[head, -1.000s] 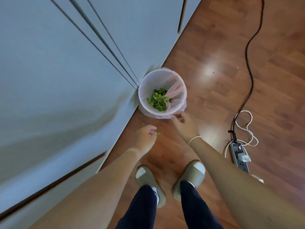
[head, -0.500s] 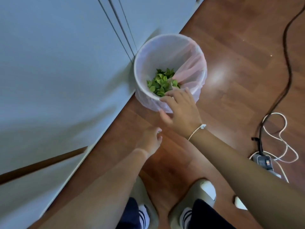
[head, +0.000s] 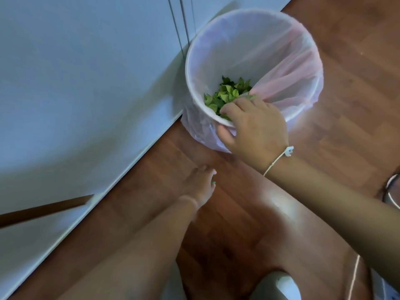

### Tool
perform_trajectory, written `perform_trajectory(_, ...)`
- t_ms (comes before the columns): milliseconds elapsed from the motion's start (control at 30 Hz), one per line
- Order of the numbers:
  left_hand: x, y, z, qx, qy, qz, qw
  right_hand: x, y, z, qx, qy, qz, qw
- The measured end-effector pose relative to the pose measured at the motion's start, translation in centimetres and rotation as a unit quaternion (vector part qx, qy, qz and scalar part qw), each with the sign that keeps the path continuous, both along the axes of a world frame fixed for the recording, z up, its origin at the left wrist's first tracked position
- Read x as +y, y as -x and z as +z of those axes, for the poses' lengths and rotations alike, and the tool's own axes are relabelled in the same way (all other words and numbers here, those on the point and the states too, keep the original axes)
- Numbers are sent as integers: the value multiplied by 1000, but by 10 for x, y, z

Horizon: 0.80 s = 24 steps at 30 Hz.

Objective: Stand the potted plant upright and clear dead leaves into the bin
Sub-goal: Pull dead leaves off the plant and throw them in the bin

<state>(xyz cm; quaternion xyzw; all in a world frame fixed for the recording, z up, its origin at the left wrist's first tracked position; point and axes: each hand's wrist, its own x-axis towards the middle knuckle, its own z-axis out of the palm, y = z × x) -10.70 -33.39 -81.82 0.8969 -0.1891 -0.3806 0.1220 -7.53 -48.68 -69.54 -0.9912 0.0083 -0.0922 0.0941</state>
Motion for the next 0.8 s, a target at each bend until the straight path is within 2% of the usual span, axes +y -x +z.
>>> perform_trajectory(200, -1, 1, -19, -31, 38, -19, 999, 1, -1, -6, -47, 23, -14, 999)
perform_trajectory(467, 0, -7, -19, -42, 39, -86, 995, 3, 0, -8, -73, 24, -24, 997)
perform_trajectory(667, -1, -25, 14, -37, 62, -31, 997, 4, 0, 0, -25, 19, -29, 999)
perform_trajectory(800, 7, -46, 45, -36, 79, 58, 995, 5, 0, 4, 15, 3, -35, 999)
